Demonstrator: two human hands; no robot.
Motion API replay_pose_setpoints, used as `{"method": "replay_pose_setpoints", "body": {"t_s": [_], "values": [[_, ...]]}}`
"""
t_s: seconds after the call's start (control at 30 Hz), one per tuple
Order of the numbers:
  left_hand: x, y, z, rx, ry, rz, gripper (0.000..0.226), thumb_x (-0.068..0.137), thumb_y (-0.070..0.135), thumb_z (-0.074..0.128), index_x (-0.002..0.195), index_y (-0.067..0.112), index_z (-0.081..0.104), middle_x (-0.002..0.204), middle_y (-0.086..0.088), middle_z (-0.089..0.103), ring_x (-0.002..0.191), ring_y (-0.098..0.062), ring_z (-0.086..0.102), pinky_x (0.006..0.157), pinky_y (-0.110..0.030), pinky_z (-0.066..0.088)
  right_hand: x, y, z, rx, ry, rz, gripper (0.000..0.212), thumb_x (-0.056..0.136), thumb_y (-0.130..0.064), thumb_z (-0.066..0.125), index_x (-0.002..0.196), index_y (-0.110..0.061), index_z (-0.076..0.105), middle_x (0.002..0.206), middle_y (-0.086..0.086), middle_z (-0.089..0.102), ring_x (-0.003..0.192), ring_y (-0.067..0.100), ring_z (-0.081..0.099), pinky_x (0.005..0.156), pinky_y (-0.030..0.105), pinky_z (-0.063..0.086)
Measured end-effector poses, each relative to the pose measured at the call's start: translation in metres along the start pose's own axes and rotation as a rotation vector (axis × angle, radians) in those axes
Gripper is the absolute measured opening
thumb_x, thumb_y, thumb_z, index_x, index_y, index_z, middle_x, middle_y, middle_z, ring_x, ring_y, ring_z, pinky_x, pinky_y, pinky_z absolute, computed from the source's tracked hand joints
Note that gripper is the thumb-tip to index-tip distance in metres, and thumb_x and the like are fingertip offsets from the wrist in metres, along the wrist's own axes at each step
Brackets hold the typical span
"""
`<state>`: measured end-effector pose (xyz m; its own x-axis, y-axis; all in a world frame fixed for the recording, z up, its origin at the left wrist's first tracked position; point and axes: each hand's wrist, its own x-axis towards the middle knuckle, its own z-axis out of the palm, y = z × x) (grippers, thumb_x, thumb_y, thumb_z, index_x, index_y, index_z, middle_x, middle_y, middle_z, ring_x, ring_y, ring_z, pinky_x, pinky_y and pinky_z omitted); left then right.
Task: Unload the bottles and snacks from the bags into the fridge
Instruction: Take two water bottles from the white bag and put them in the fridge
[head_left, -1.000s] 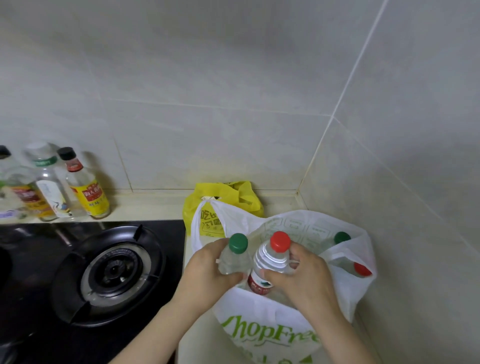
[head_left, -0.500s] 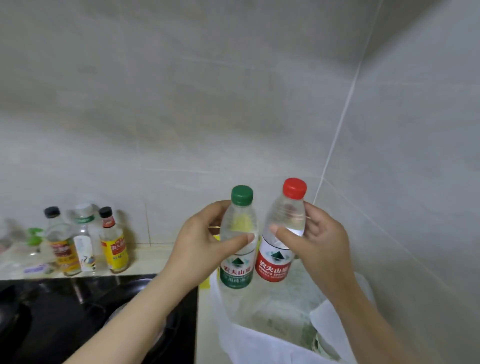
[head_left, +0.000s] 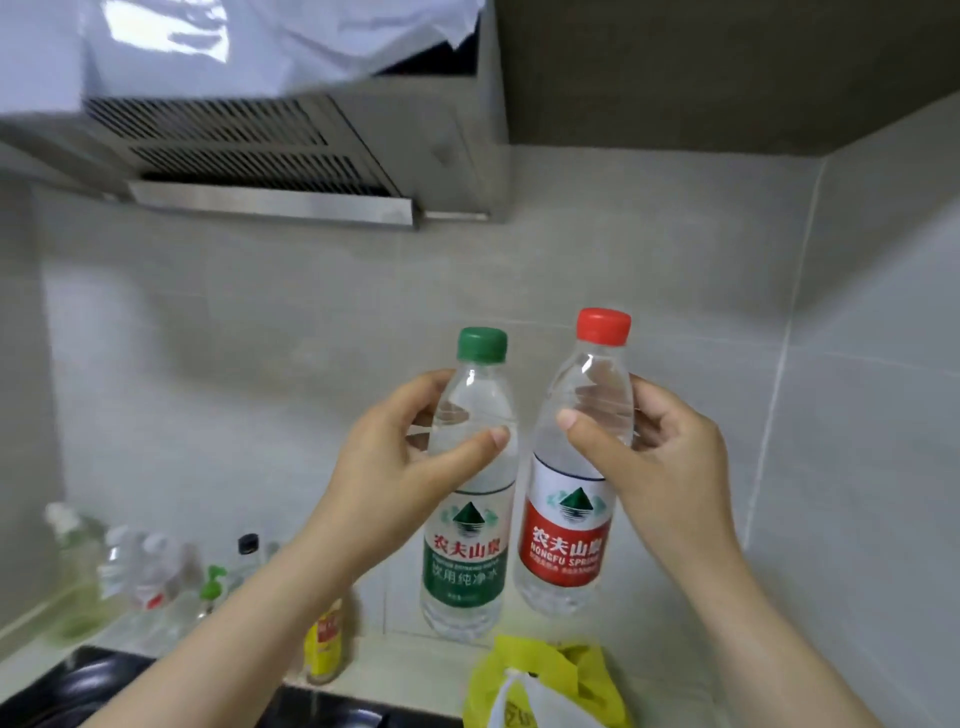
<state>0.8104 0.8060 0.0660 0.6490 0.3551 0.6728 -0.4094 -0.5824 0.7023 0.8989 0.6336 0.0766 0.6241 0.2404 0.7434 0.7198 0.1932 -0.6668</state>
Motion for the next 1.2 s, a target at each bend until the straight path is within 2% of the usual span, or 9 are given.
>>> {"method": "replay_pose_setpoints", "body": {"t_s": [0.17,0.4,0.5,0.63,0.73,0.8,0.9,1.0,1.2], "values": [[-0.010,0.027,-0.020,0.059,0.146,-0.001,0.041,0.070,0.046,0.069,0.108,0.035,0.064,0.095,0.014,0.072,0.088,-0.003,0.067,0.072,-0.025,0.059,0.018,-0.012,0.015,0.155,-0.115,-0.035,0.022,0.074,-0.019,0.077,0.095,-0.023,0.072,0.084,-0.016,0.074,0.076,-0.001,0.069,0.060,0.008,0.048],[-0.043,0.060,-0.055,0.197,0.310,-0.015,0.044,0.070,0.043,0.068,0.111,0.029,0.064,0.094,0.007,0.072,0.085,-0.008,0.069,0.070,-0.027,0.059,0.018,-0.028,0.058,0.331,-0.304,-0.105,0.015,0.070,-0.025,0.078,0.084,-0.025,0.070,0.078,-0.017,0.073,0.070,0.001,0.069,0.057,0.010,0.049],[-0.065,0.071,-0.077,0.293,0.400,-0.024,0.041,0.072,0.044,0.071,0.111,0.032,0.064,0.094,0.005,0.072,0.085,-0.010,0.069,0.071,-0.026,0.059,0.009,-0.039,0.082,0.394,-0.358,-0.121,0.021,0.066,-0.035,0.083,0.081,-0.028,0.071,0.081,-0.014,0.073,0.073,0.004,0.069,0.060,0.015,0.052],[-0.100,0.090,-0.113,0.431,0.504,-0.027,0.043,0.071,0.053,0.073,0.109,0.036,0.064,0.091,0.006,0.071,0.084,-0.010,0.068,0.068,-0.027,0.059,-0.008,-0.062,0.118,0.485,-0.432,-0.121,0.022,0.066,-0.040,0.080,0.083,-0.029,0.071,0.083,-0.009,0.074,0.078,0.008,0.069,0.062,0.021,0.054],[-0.124,0.110,-0.139,0.480,0.578,-0.039,0.043,0.070,0.051,0.073,0.108,0.032,0.065,0.088,0.007,0.071,0.080,-0.006,0.068,0.064,-0.019,0.056,-0.026,-0.088,0.144,0.608,-0.518,-0.122,0.018,0.068,-0.033,0.080,0.081,-0.025,0.070,0.079,-0.009,0.073,0.070,0.006,0.069,0.058,0.017,0.052],[-0.140,0.125,-0.157,0.525,0.612,-0.044,0.040,0.069,0.044,0.069,0.105,0.028,0.065,0.084,0.007,0.070,0.077,-0.005,0.067,0.061,-0.013,0.052,-0.039,-0.107,0.161,0.647,-0.550,-0.133,0.024,0.065,-0.039,0.075,0.084,-0.026,0.069,0.081,-0.007,0.073,0.072,0.007,0.069,0.060,0.019,0.055],[-0.166,0.146,-0.188,0.605,0.655,-0.052,0.038,0.072,0.050,0.072,0.105,0.032,0.065,0.086,0.007,0.070,0.079,-0.007,0.067,0.064,-0.020,0.057,-0.058,-0.137,0.188,0.726,-0.599,-0.134,0.023,0.065,-0.040,0.075,0.082,-0.026,0.070,0.080,-0.006,0.073,0.070,0.008,0.069,0.060,0.018,0.055],[-0.197,0.166,-0.216,0.700,0.713,-0.053,0.047,0.066,0.059,0.065,0.107,0.035,0.064,0.088,0.009,0.070,0.082,-0.007,0.067,0.066,-0.026,0.059,-0.081,-0.166,0.214,0.815,-0.663,-0.163,0.017,0.068,-0.033,0.075,0.080,-0.022,0.070,0.075,-0.006,0.073,0.065,0.009,0.069,0.057,0.015,0.052],[-0.254,0.204,-0.258,0.851,0.794,-0.099,0.050,0.067,0.060,0.063,0.110,0.035,0.063,0.093,0.007,0.070,0.088,-0.012,0.067,0.070,-0.037,0.060,-0.129,-0.215,0.263,0.901,-0.745,-0.217,0.025,0.068,-0.045,0.075,0.085,-0.027,0.070,0.078,-0.005,0.072,0.071,0.012,0.069,0.064,0.021,0.057]]}}
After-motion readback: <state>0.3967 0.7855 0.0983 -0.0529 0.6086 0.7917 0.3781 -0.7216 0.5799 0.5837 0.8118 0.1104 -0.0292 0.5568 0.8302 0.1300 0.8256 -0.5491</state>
